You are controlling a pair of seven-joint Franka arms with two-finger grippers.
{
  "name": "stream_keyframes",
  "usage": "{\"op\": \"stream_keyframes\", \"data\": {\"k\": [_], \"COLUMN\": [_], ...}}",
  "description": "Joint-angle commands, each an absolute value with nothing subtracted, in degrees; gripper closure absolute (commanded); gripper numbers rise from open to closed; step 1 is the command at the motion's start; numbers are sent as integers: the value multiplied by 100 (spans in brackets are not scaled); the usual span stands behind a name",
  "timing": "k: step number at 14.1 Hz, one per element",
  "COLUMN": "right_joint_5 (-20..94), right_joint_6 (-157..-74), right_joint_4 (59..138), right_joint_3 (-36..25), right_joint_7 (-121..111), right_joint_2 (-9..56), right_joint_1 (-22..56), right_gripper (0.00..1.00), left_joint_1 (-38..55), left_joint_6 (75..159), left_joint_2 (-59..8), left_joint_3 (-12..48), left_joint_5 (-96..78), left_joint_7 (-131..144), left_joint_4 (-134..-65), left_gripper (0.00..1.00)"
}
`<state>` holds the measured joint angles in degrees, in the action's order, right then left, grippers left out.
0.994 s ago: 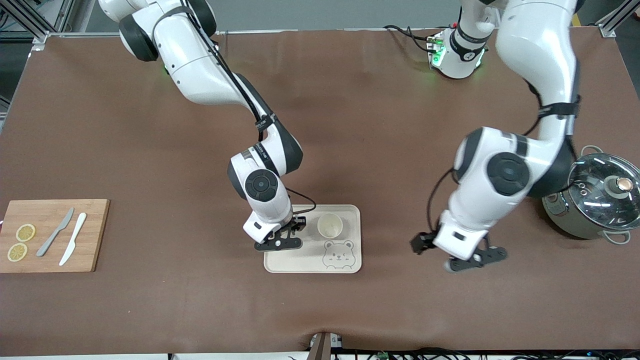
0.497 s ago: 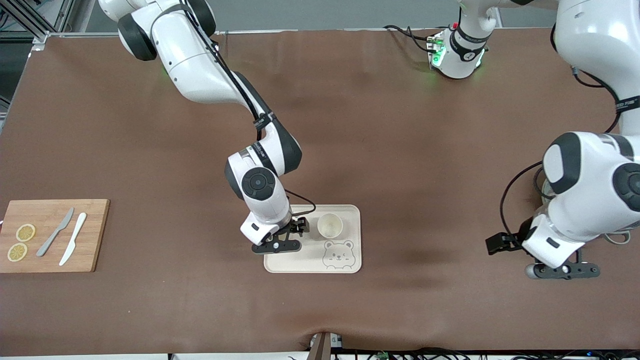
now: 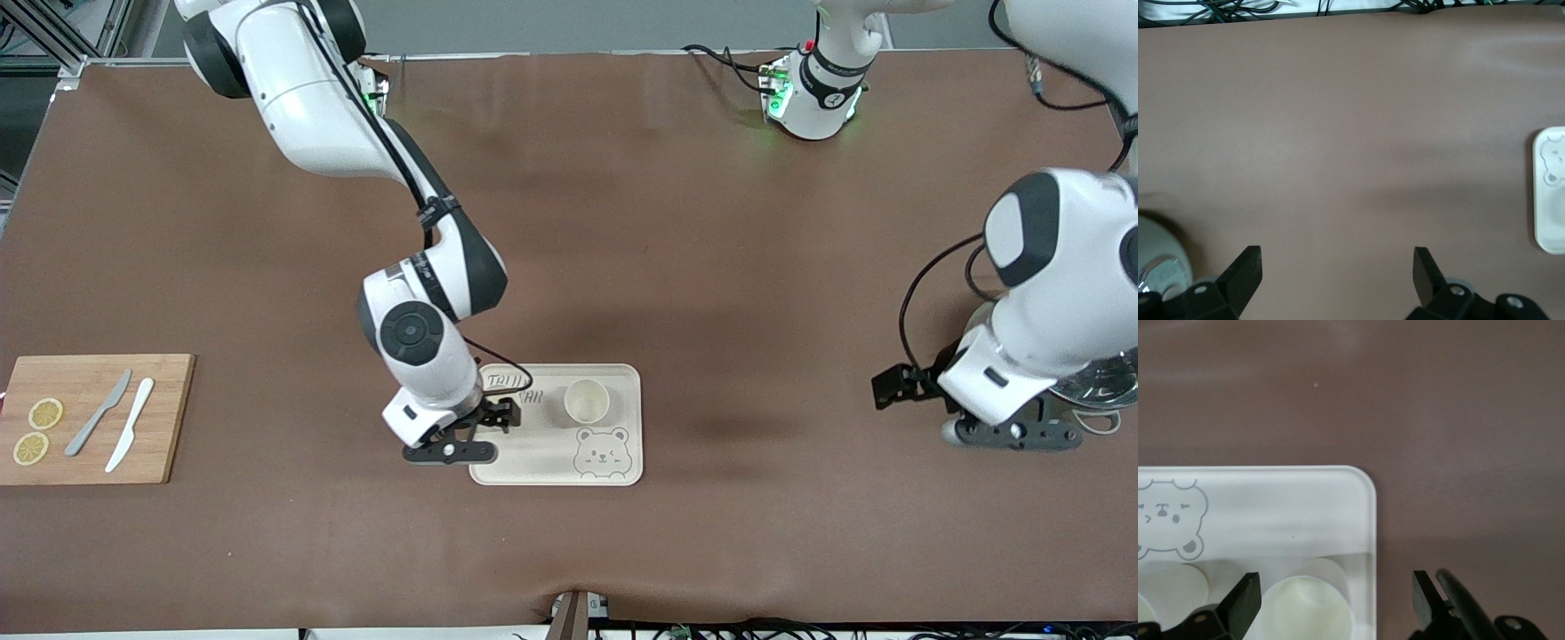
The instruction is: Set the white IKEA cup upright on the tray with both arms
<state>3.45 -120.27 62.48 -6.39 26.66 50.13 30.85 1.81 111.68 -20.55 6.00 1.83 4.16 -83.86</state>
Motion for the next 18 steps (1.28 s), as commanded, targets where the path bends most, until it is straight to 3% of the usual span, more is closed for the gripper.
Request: {"op": "stream_keyframes", "data": {"k": [1, 6, 12, 18], "right_joint_5": [325, 299, 281, 255], "right_joint_6": [-11760, -11031, -10459, -10284], "right_joint_4": [6293, 6310, 6416, 6977], "right_joint_3": [-571, -598, -589, -580], "right_joint_7": [2672, 1802, 1793, 1301], "right_joint_2": [4747, 4123, 3455, 2489], "right_joint_1": [2831, 2199, 1363, 827], "right_gripper": [0, 0, 0, 0], "left_joint_1": [149, 141, 141, 79], "left_joint_6": [11075, 10618, 9652, 8879], "left_joint_2": [-882, -212, -492, -510], "left_joint_3": [615, 545, 326, 308], "left_joint_5": [97, 105, -26, 26], "left_joint_7": [299, 264, -105, -817], "left_joint_4": [-9473, -9379, -8307, -8332], "left_gripper": [0, 0, 0, 0]}}
